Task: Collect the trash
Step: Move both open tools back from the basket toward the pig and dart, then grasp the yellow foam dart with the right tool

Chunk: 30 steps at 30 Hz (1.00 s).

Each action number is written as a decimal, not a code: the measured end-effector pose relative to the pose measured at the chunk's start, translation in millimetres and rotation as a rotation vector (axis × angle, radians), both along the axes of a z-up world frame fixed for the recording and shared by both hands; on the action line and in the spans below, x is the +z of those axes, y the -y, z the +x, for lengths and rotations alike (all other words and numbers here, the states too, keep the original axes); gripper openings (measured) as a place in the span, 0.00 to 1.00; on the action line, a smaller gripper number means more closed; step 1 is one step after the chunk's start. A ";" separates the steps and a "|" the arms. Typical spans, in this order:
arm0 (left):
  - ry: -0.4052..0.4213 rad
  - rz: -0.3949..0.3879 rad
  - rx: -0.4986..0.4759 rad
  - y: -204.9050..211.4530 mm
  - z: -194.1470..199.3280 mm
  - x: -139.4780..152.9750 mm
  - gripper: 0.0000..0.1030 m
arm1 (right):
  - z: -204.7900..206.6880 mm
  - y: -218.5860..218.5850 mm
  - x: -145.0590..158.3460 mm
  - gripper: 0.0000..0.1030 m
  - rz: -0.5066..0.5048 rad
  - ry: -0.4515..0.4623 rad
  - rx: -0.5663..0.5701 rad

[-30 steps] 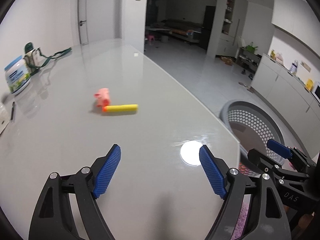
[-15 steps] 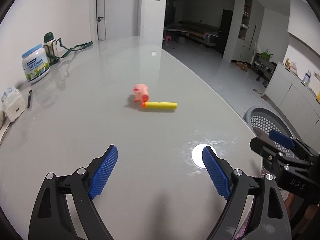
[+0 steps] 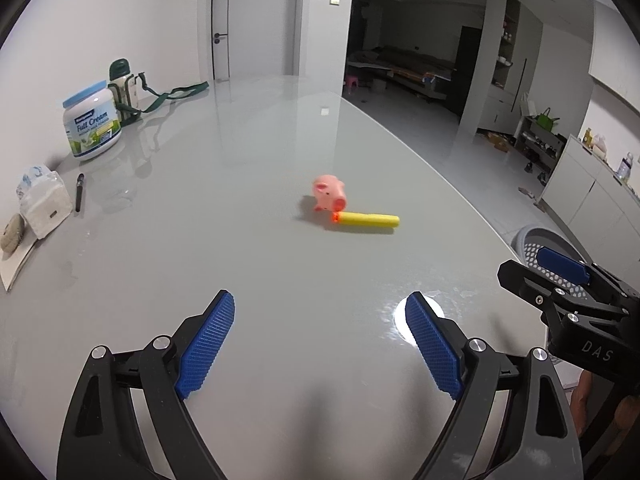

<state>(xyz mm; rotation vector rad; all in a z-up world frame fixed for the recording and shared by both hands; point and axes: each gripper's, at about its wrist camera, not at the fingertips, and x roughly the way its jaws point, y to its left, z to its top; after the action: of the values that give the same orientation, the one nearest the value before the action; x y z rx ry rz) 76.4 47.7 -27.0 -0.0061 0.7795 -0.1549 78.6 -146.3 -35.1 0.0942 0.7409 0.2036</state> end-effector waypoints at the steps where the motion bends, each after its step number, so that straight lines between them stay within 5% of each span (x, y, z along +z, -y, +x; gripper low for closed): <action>1: -0.001 -0.001 0.003 -2.3 1.6 -0.4 0.83 | 1.4 -1.4 -0.1 0.77 0.000 0.000 0.002; 30: -0.023 -0.011 0.064 -27.1 28.6 -9.2 0.83 | 49.0 -30.2 -7.1 0.79 -0.071 -0.034 0.044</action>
<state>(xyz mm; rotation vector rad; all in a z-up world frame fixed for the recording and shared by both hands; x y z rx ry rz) 105.0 74.8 -36.2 -0.0428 0.8008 -0.0988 127.5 -116.2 -42.2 0.0138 0.7835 0.2183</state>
